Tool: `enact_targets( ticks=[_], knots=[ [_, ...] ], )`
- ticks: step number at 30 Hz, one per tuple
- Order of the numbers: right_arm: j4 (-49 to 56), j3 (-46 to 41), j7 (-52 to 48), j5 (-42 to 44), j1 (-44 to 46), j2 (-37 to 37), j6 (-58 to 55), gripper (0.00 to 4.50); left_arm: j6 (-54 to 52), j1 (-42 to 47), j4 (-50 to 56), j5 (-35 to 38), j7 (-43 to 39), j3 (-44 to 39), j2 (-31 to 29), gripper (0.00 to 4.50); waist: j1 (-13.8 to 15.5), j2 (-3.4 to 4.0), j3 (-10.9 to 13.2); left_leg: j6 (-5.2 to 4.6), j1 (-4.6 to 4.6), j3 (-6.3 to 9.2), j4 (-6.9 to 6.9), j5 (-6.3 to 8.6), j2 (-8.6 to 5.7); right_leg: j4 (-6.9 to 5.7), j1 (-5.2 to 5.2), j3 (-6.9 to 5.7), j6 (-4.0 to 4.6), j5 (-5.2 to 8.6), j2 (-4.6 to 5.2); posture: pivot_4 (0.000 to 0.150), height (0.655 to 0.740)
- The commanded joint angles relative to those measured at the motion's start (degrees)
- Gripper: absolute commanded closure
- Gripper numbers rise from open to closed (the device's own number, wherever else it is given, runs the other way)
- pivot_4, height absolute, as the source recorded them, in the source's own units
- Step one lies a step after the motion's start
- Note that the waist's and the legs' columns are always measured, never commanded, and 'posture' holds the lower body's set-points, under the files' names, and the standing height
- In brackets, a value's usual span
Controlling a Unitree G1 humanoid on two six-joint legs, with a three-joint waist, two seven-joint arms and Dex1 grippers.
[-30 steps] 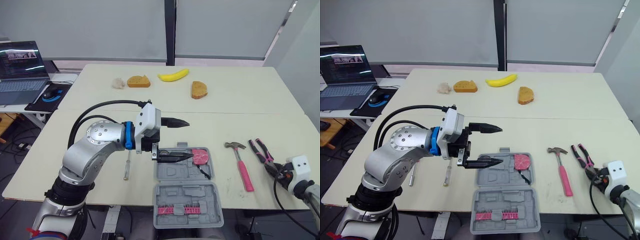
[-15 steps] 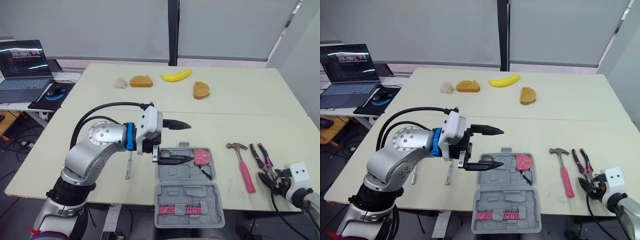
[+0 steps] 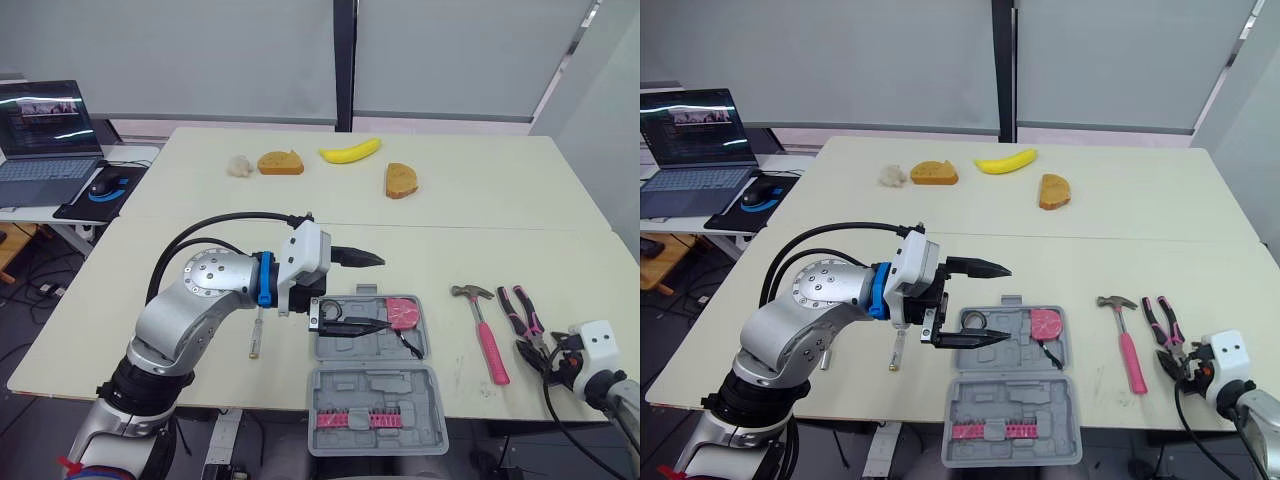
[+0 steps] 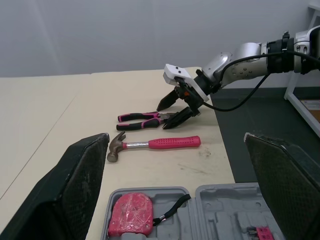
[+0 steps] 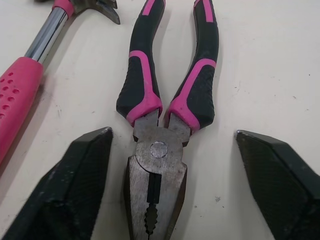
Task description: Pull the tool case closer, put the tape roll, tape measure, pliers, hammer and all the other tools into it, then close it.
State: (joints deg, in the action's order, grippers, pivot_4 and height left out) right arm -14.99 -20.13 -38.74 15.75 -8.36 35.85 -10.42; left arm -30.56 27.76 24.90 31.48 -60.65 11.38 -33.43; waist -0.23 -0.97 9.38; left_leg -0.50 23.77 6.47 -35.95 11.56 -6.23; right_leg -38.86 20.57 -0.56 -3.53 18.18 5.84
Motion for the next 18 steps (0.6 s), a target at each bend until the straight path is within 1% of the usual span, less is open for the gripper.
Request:
enact_targets(
  ticks=[1,3,8,18],
  knots=[
    [-0.1,0.6,-0.7,0.1,-1.0,-0.3,-0.7,1.66,0.8,-0.1,2.2,0.1,0.2,-0.2,-0.1,0.00,0.0,0.00,0.0,0.00,0.00,0.00,0.00,0.00,0.00,0.00,0.00,0.00,0.00,0.00,0.00,0.150,0.7400],
    [0.2,0.4,-0.7,0.3,-1.7,-0.4,-0.8,2.21,0.9,-0.2,2.2,0.0,0.3,-0.2,-0.1,0.00,0.0,0.00,0.0,0.00,0.00,0.00,0.00,0.00,0.00,0.00,0.00,-0.01,0.00,0.00,0.00,0.150,0.7400],
    [1.0,0.0,-0.5,0.7,-2.8,-0.7,-1.1,3.26,1.1,-0.1,1.8,-0.2,0.1,-0.2,-0.1,0.00,0.1,0.00,0.0,0.00,0.00,0.02,0.00,0.00,0.00,0.01,-0.01,-0.02,0.02,0.01,0.00,0.150,0.7400],
    [1.6,-0.4,-0.3,0.8,-1.9,0.2,0.1,3.26,2.2,0.6,0.8,0.1,-1.1,-0.7,0.2,0.00,0.1,-0.01,0.0,0.00,0.00,0.02,0.00,0.00,0.00,0.01,-0.01,-0.02,0.03,0.02,0.00,0.150,0.7400]
  ],
)
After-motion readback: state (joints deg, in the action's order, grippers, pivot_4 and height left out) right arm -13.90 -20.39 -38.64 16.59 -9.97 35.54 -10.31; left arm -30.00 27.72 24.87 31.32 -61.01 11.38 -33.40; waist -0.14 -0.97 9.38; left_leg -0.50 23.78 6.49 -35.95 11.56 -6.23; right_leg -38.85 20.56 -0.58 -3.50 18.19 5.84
